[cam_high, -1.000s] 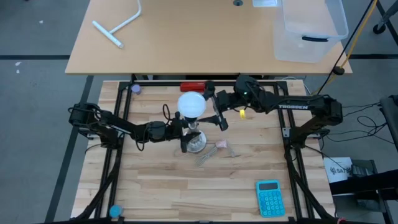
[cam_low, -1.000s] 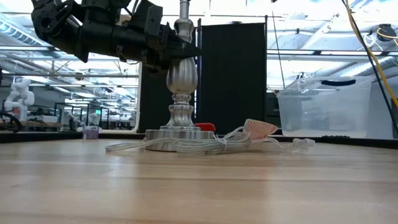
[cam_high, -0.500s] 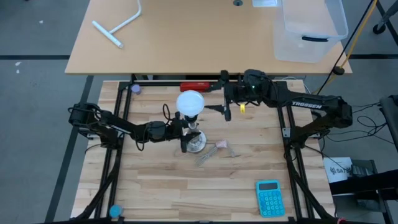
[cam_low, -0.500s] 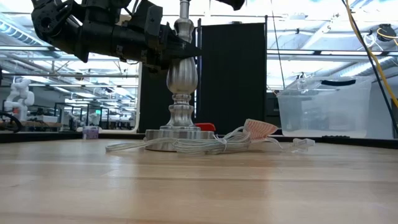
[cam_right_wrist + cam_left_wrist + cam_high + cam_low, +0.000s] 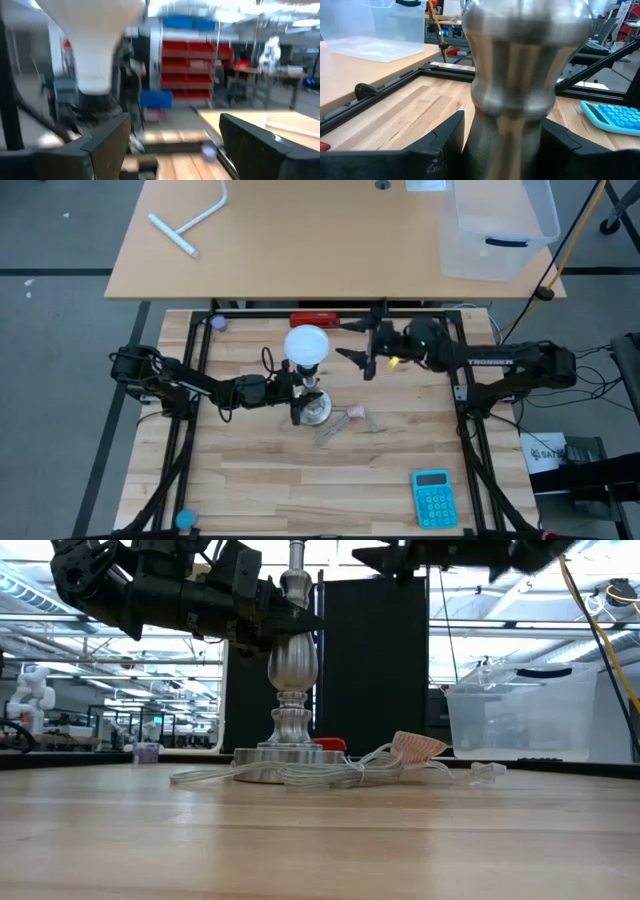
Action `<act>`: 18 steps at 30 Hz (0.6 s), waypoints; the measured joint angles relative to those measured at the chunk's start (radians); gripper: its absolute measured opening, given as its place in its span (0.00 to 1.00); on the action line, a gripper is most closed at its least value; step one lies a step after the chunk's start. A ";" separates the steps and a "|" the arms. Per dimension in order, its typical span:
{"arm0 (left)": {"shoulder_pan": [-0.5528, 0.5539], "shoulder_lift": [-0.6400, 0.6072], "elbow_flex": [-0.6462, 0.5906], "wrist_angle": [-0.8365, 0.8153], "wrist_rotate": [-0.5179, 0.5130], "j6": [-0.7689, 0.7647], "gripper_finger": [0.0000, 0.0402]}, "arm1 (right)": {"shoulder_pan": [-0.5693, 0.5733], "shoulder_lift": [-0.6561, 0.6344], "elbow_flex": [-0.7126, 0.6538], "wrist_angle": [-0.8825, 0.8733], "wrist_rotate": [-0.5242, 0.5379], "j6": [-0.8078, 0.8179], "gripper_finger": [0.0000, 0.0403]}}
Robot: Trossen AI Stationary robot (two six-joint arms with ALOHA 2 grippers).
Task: Screw lightbulb
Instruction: Remove the white lightbulb from the silver lamp
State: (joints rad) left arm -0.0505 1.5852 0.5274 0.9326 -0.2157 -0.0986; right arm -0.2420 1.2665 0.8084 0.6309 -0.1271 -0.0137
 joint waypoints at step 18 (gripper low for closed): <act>0.013 0.000 -0.001 0.001 0.001 0.000 0.47 | 0.331 0.237 0.110 0.353 0.462 -0.161 0.74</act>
State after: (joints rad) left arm -0.0376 1.5848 0.5266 0.9337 -0.2144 -0.0990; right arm 0.0888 1.5035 0.9182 0.9843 0.3350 -0.1749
